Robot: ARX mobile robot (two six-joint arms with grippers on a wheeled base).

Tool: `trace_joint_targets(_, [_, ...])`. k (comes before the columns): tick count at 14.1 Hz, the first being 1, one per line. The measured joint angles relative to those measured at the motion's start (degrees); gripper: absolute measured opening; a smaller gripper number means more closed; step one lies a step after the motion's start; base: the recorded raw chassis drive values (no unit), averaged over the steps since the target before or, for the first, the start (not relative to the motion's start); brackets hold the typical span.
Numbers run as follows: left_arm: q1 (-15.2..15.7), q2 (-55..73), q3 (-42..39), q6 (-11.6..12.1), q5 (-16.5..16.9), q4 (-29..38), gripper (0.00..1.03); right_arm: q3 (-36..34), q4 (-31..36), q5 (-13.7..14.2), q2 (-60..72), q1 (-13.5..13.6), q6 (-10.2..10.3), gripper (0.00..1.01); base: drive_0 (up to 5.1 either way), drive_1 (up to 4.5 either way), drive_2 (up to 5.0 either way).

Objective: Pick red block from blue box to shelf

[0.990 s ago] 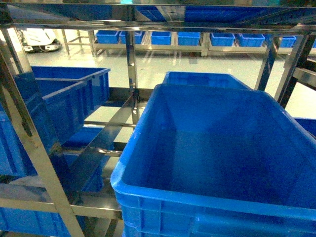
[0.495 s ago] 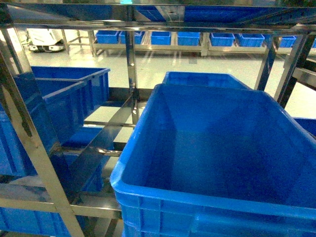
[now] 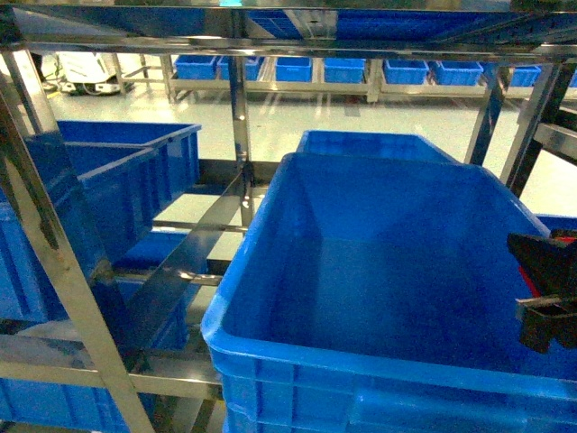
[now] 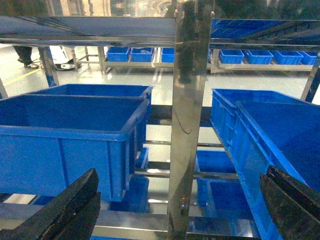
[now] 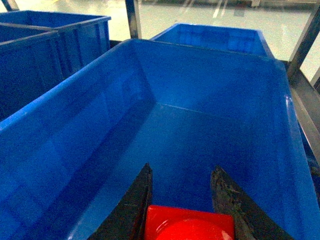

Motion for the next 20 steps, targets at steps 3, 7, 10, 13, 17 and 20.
trace_joint_targets(3, [0.0, 0.0, 0.0, 0.0, 0.0, 0.0, 0.98, 4.4, 7.9, -0.9, 11.6, -2.4, 0.4, 0.28, 0.0, 0.00, 0.0])
trace_joint_targets(7, [0.0, 0.0, 0.0, 0.0, 0.0, 0.0, 0.98, 7.0, 7.3, -2.1, 14.5, -3.9, 0.9, 0.28, 0.0, 0.00, 0.0])
trace_joint_targets(10, [0.0, 0.0, 0.0, 0.0, 0.0, 0.0, 0.98, 11.8, 5.8, -3.1, 15.2, -4.8, 1.5, 0.28, 0.0, 0.00, 0.0])
trace_joint_targets(13, [0.0, 0.0, 0.0, 0.0, 0.1, 0.0, 0.98, 12.0, 5.5, -5.0, 12.2, -4.1, 1.1, 0.62, 0.0, 0.00, 0.0])
trace_joint_targets(17, [0.0, 0.0, 0.0, 0.0, 0.1, 0.0, 0.98, 5.6, 6.2, -4.9, 8.7, -4.0, 1.0, 0.98, 0.0, 0.00, 0.0])
trace_joint_targets(20, [0.0, 0.0, 0.0, 0.0, 0.0, 0.0, 0.98, -1.6, 3.4, -7.8, -5.4, -5.1, 1.5, 0.98, 0.0, 0.00, 0.0])
